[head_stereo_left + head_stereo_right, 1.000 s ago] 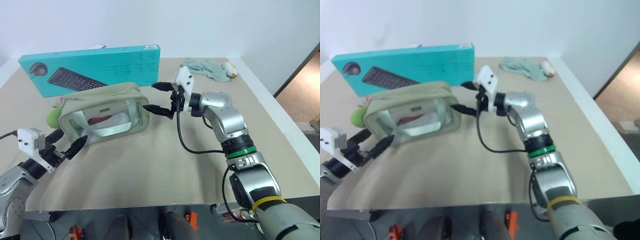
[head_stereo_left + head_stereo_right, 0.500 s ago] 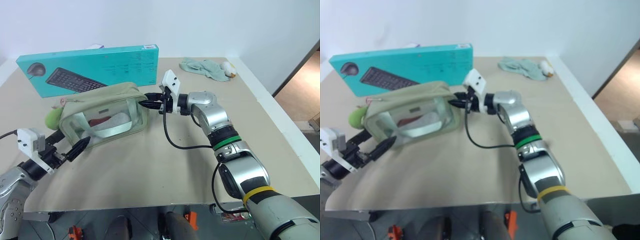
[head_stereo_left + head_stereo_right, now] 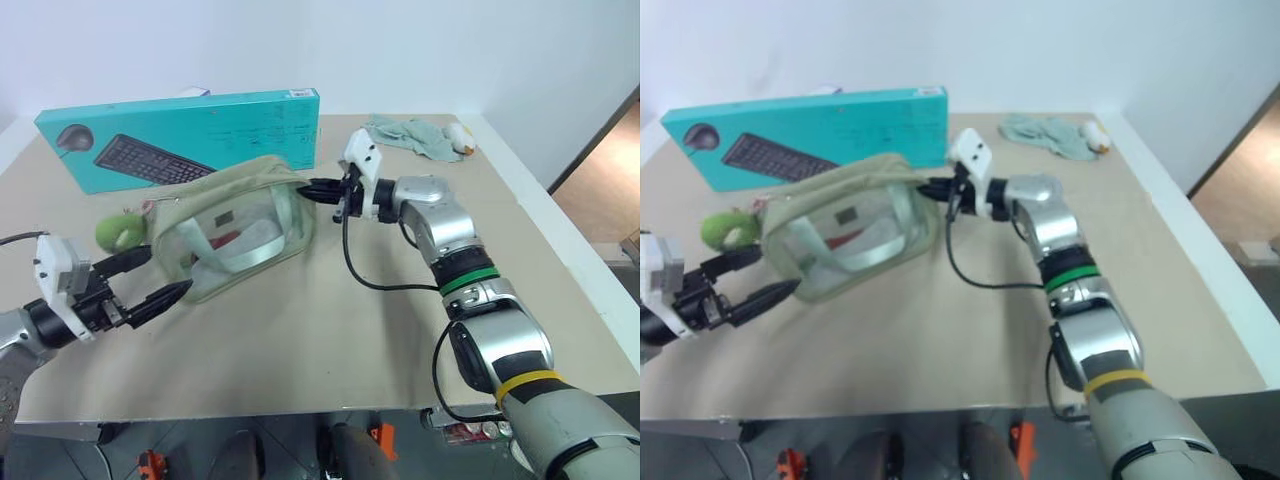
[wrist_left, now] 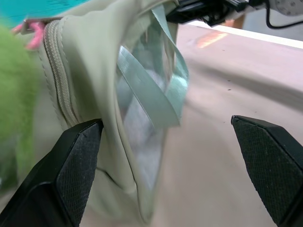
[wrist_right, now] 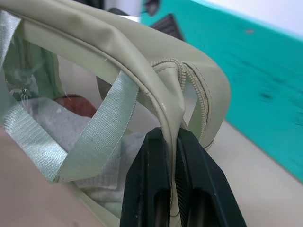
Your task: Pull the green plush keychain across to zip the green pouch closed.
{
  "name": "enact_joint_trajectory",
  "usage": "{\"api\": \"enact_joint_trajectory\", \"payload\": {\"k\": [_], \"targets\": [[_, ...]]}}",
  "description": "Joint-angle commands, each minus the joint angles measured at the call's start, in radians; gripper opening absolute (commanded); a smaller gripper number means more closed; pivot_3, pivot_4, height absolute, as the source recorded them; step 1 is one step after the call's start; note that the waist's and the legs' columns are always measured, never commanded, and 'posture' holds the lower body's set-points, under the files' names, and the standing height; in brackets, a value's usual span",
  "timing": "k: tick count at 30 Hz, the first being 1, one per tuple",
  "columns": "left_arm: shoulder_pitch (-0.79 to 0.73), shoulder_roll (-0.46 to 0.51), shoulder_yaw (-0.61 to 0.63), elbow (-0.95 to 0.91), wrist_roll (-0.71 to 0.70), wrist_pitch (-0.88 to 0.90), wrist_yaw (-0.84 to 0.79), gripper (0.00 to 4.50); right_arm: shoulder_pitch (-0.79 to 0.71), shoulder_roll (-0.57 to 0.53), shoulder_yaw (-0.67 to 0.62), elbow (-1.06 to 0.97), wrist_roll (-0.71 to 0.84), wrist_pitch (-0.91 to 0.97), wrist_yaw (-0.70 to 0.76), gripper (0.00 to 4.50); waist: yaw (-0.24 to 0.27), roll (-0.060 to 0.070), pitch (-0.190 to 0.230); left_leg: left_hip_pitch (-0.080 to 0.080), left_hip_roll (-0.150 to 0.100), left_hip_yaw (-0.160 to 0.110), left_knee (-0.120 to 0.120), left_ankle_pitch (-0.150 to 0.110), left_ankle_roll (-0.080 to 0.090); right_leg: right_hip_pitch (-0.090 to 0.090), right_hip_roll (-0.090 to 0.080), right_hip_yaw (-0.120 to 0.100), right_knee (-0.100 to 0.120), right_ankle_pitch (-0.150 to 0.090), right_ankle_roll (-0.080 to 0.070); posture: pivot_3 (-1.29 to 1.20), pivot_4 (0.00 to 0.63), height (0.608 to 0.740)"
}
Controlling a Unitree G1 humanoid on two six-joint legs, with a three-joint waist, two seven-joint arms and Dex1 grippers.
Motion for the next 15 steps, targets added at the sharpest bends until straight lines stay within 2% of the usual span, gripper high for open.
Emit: {"api": "enact_joint_trajectory", "payload": {"k": [1,5,11,15], "targets": [[-0.041,-0.013,-0.038,0.016,0.022,-0.027,-0.012,4.50,-0.032,-0.061,-0.076,-0.067,0.016,-0.002,-0.028,0.04,0.000,0.000,0.000,-0.001,0.000,0.000,0.000,0.000,0.000,-0.001,0.000,0.000,0.000,0.000,0.000,0.00,0.150,0.740],[-0.084,-0.021,-0.097,0.025,0.022,-0.018,-0.048,4.50,0.020,-0.137,-0.111,-0.183,0.026,0.045,-0.050,0.04,0.000,0.000,0.000,-0.008,0.000,0.001,0.000,0.000,0.000,-0.009,0.000,0.002,0.001,0.001,-0.001,0.00,0.150,0.740],[-0.207,-0.045,-0.209,0.036,0.012,0.000,-0.102,4.50,0.237,-0.246,-0.188,-0.579,0.086,0.239,-0.105,0.04,0.002,0.000,0.000,-0.008,-0.001,0.001,-0.001,-0.001,-0.001,-0.009,0.000,0.001,0.001,0.000,-0.002,0.00,0.150,0.740],[-0.288,-0.058,-0.267,0.055,0.018,0.008,-0.124,4.50,0.398,-0.291,-0.247,-0.833,0.133,0.380,-0.168,0.04,0.001,0.001,0.000,-0.007,-0.001,0.002,-0.001,-0.001,-0.001,-0.009,0.001,0.003,0.001,-0.001,0.003,0.00,0.150,0.740]]}}
